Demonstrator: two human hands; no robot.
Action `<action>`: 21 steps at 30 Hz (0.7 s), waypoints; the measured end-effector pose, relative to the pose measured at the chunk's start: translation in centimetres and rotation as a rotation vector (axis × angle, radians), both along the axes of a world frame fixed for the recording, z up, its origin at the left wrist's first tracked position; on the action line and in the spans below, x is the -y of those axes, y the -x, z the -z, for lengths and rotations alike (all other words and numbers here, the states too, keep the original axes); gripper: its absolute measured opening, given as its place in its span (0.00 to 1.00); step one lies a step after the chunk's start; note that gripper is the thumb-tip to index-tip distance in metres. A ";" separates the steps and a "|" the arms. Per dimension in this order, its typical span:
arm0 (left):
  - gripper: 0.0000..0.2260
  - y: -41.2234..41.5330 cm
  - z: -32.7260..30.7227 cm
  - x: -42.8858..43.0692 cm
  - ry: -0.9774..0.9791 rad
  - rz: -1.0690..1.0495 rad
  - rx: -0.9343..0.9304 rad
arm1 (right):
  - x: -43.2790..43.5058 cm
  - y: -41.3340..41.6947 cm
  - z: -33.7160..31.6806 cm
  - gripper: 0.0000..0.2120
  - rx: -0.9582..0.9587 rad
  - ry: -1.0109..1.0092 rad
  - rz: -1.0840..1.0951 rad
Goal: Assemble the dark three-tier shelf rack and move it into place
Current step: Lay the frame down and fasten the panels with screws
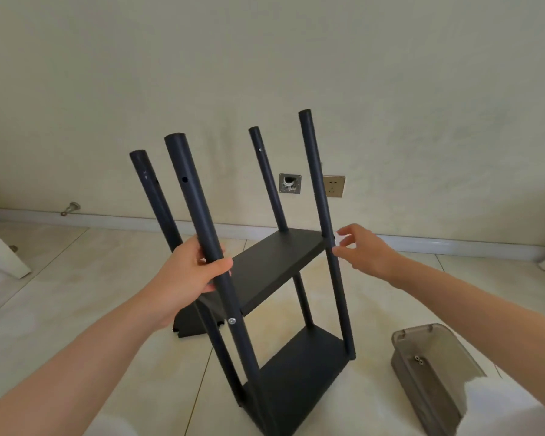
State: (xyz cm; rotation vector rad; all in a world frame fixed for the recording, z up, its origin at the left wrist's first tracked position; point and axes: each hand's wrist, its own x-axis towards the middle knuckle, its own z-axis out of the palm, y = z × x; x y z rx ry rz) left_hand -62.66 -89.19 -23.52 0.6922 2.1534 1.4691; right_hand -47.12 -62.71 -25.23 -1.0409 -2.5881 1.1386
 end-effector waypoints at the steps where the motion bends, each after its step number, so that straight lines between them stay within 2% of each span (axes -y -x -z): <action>1: 0.10 0.0 -0.1 0.1 0.021 0.007 -0.039 | -0.4 -0.1 -0.4 0.24 -0.022 0.019 0.045; 7: 0.13 -0.8 0.2 0.5 0.039 0.052 -0.260 | -2.5 -0.4 -1.8 0.30 -0.147 0.072 0.194; 10: 0.14 -0.6 0.2 0.5 0.065 0.091 -0.287 | -2.6 -0.6 -1.4 0.24 -0.198 0.107 0.224; 13: 0.14 -0.2 -0.3 0.3 0.093 0.092 -0.307 | -2.7 -0.6 -1.3 0.17 -0.297 0.242 0.266; 18: 0.13 1.3 -0.9 0.1 0.120 0.067 -0.295 | -2.8 -1.2 -1.2 0.15 -0.346 0.289 0.235; 21: 0.16 2.1 -0.6 -0.8 0.114 0.057 -0.314 | -2.7 -1.5 -0.6 0.14 -0.439 0.321 0.296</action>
